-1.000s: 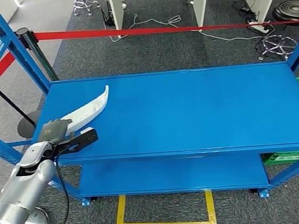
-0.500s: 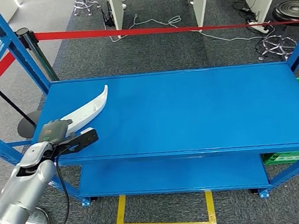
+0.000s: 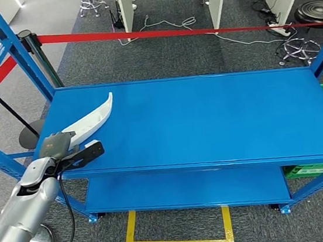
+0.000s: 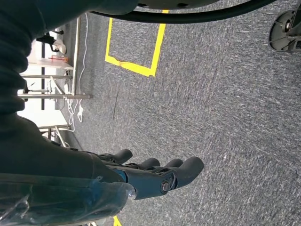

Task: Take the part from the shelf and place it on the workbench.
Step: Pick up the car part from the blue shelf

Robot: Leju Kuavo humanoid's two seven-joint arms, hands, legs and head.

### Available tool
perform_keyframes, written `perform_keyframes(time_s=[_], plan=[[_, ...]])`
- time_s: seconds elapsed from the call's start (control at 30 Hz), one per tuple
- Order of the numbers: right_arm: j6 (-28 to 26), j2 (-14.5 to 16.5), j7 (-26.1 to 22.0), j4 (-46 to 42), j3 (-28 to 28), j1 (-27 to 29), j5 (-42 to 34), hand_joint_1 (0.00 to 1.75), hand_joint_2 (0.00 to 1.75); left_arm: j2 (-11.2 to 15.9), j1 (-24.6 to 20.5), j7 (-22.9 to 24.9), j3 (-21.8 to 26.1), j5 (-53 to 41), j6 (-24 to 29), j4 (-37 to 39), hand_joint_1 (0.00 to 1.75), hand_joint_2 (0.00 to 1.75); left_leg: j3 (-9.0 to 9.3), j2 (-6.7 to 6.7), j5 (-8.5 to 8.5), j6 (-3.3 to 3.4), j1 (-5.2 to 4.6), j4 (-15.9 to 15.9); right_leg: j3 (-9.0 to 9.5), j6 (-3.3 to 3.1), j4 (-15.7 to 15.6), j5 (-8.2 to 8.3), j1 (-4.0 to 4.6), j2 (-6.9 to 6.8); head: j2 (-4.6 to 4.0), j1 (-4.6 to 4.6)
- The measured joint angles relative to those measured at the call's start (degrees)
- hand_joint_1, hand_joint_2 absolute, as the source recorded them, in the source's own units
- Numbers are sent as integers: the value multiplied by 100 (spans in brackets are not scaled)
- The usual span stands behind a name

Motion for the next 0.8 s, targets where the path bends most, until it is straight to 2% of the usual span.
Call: perform_keyframes(time_s=[0.03,0.07,0.17,0.2,0.37,0.53,0.63,0.8], plan=[[-1,0,0,0,0,0,1,0,175,0,12,0,16,-1,7,-15,172,175,0,0,0,0,0,0,0,0,0,0,0,0,0,1],[-1,0,0,0,0,0,3,0,175,-1,26,-2,37,7,15,-32,140,131,0,0,0,0,0,0,0,0,0,0,0,0,0,0],[1,0,0,0,0,0,15,0,175,-5,83,-55,103,88,28,-97,12,0,0,0,0,0,0,0,0,0,0,0,0,0,0,0],[2,0,0,0,0,0,18,0,175,-6,115,-82,126,113,37,-120,1,0,0,0,0,0,0,0,-1,0,0,0,0,0,0,0],[1,0,0,0,0,1,37,0,175,-86,392,-235,298,158,459,-403,0,0,-2,2,0,0,0,0,-6,0,0,0,-1,1,0,-1],[-21,1,3,0,0,-2,93,0,175,-501,897,-769,689,949,1222,-1191,0,0,-4,2,-4,5,-4,0,-6,2,-3,-1,-9,1,0,0],[-26,2,3,0,0,-3,122,0,175,-782,1215,-1084,870,1630,1196,-1710,0,0,-6,2,-6,8,-5,0,-6,3,-7,-2,-11,1,0,1],[-25,2,2,0,0,-1,145,0,175,-1022,1514,-1519,1029,2262,1151,-2253,0,0,-7,2,-6,9,-5,0,-6,3,-8,-1,-11,1,0,-1]])
